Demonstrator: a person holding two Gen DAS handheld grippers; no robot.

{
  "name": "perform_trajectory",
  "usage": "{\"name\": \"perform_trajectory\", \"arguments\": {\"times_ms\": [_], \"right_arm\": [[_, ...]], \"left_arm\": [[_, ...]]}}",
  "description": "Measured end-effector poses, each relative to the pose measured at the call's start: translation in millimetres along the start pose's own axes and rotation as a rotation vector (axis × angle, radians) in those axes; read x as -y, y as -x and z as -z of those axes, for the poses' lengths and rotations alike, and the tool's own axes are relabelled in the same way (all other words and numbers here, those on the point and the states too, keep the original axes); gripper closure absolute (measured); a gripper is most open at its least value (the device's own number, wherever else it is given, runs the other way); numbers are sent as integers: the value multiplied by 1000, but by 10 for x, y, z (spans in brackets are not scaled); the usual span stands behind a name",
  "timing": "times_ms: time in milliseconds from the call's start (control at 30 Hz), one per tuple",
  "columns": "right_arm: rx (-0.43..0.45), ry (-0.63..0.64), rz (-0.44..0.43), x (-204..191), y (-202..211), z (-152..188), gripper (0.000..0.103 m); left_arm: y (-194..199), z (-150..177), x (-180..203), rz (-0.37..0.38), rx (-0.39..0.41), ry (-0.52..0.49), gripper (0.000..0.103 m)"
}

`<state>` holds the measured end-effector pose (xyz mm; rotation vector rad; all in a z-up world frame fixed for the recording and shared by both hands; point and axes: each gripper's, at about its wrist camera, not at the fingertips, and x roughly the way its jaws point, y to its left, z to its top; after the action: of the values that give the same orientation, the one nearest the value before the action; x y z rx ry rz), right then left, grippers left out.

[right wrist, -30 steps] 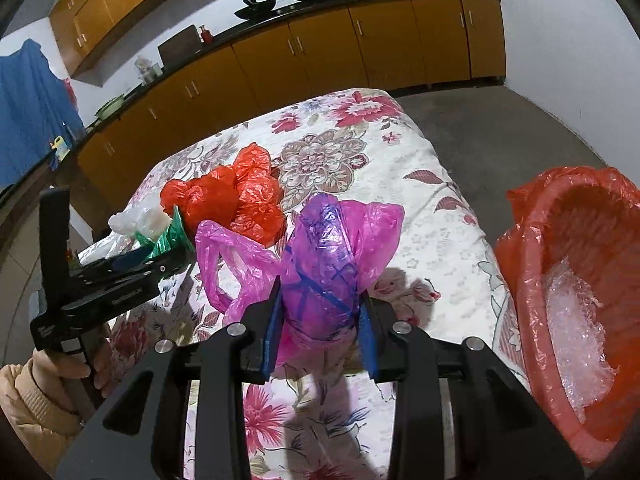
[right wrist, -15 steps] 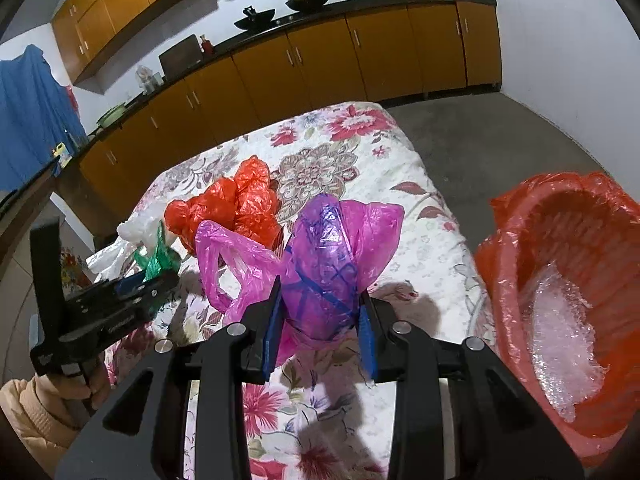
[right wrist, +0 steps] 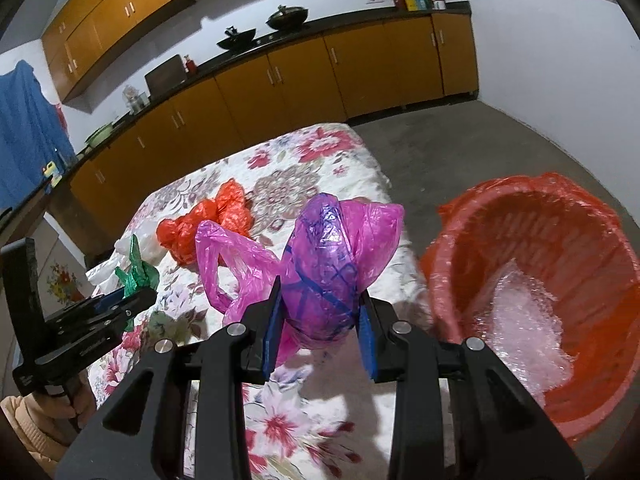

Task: Collect trash
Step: 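Carry both bags over the wastebasket and open both tools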

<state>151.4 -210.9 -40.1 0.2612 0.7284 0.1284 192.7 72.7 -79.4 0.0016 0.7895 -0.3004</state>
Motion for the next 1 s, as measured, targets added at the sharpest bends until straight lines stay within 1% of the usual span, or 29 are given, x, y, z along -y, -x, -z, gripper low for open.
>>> {"name": "perform_trajectory", "arguments": {"times_ms": [433,567,767,900,1000], "right_arm": [[58,-33,70,331,317,2,69],[83,-40,117,500,459,-38,69],[132,-72,223,928,769,-129,69],[154,-130,266,1223,920,-132,70],[166,-156,282,1377,992,-116,70]], "left_arm": [[82,-154,644,116,29,-62,66],[66,-209,856,156,35,-76,66],[19,-271,1316,233,35,-116,66],[-64,-276,1668,284,20,-149,66],[-121,-286,1890,311,11,-174,66]]}}
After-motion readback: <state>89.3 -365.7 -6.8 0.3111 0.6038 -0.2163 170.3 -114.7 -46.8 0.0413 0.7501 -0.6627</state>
